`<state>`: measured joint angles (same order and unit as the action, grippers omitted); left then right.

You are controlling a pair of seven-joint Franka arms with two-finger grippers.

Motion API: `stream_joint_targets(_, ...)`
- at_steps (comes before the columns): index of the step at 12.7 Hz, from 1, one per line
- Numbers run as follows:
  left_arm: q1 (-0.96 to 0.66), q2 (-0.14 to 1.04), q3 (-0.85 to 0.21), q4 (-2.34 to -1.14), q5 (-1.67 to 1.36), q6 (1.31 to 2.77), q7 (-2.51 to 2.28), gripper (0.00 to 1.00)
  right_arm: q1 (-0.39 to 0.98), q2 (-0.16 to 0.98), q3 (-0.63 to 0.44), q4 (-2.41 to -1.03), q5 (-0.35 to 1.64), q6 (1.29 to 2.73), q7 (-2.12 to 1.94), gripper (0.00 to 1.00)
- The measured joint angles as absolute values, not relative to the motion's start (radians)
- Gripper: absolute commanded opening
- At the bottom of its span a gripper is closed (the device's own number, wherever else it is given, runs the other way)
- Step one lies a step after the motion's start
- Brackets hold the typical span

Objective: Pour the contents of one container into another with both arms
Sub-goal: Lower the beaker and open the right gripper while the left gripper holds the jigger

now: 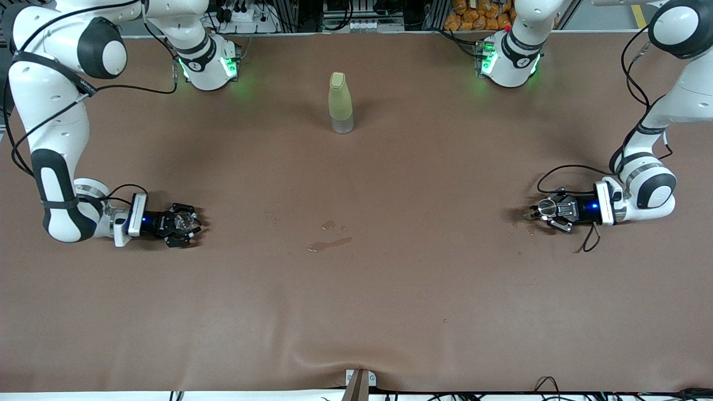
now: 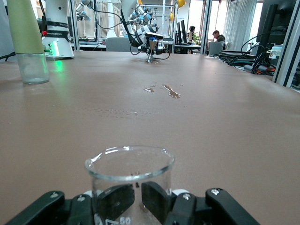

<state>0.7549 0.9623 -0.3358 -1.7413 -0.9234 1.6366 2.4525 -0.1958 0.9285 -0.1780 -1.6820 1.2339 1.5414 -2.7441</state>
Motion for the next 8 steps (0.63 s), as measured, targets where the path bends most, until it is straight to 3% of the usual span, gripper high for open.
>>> stream_joint_targets(2, 0.754, 0.963, -0.336, -1.741, -0.923, 1.636, 2.452, 0.33, -0.196, 0.929, -0.178, -1.682, 1.234, 1.554, -2.744, 0.36)
stream_joint_targets(4, 0.753, 0.963, -0.336, -1.741, -0.923, 1.636, 2.452, 0.33, -0.196, 0.929, -0.178, -1.682, 1.234, 1.565, -2.743, 0.49)
stream_joint_targets(8, 0.753, 0.963, -0.336, -1.737, -0.923, 1.636, 2.452, 0.32, -0.200, 0.929, -0.182, -1.682, 1.234, 1.568, -2.742, 0.89)
